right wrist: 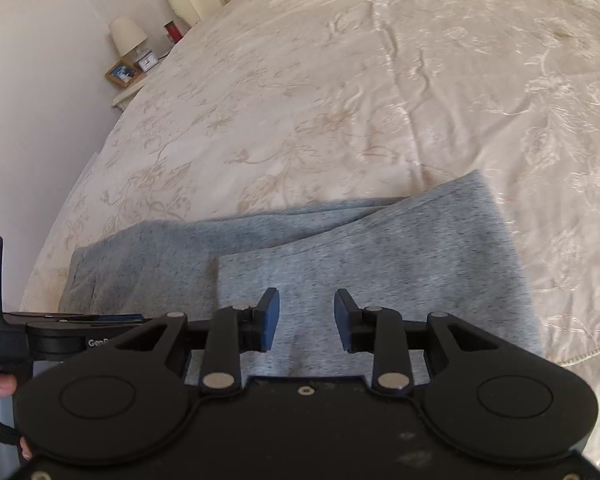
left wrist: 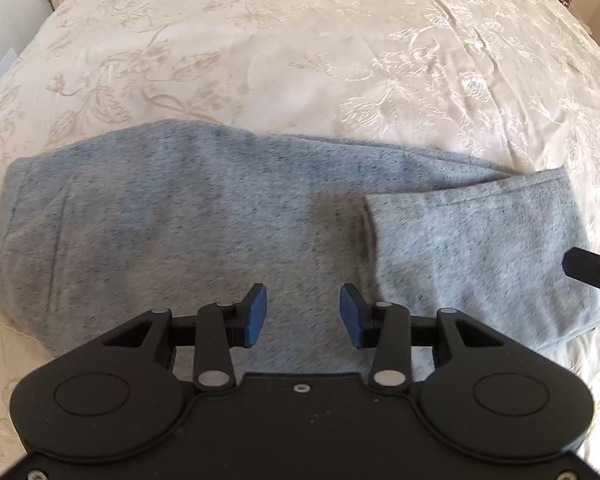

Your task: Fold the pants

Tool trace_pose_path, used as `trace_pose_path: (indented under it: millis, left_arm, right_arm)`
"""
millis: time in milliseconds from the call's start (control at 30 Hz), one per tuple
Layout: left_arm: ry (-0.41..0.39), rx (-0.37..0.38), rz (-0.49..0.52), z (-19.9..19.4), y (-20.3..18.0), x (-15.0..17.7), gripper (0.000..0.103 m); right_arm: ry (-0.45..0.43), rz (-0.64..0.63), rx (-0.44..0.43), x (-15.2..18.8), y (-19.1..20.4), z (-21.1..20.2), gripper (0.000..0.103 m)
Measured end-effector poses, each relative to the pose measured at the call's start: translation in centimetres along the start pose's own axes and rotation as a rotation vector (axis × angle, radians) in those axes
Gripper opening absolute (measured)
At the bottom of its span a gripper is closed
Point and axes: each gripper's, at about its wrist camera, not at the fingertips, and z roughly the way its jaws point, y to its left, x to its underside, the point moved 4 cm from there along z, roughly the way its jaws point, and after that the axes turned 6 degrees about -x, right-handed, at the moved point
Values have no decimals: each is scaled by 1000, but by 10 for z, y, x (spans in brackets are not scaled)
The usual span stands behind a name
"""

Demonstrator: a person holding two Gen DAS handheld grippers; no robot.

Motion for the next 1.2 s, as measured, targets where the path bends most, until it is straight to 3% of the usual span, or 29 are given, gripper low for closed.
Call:
trace_pose_path:
  millis: [167,267,367,533,700,833,900,1033,1200]
  left_arm:
    - [19,-34,42,16,-20,-6,51]
    - [12,-54,72,19,-31,-7,51]
    - [0,-61,92,21,-39,-9,50]
    - [7,-89,92,39,-49,-20,51]
    - [62,-86,31,64,-50,-32,51]
    - [35,-85,35,67,-53,-43,50]
    - [-8,-106,69,64,-57,-49,51]
    - [-26,-143,116,68,-61,-54,51]
    - [-43,-186,158,72,-68,-54,51]
  right_arm:
    - [64,55,16,-16,-53,24,34]
    - [82,126,207,-17,-104,40,30]
    - [100,201,248,-17,-138,34,32]
    - [-17,151,174,-43,-128,3,35]
    - [34,87,109,-70,-117,33,34]
    - [115,81,218,-73,-140,68,32]
    - [98,89,300,-71,-153,61,32]
    - [25,46,207,-54,-147,7,32]
    - [32,-34,79,-7,-123,-43,34]
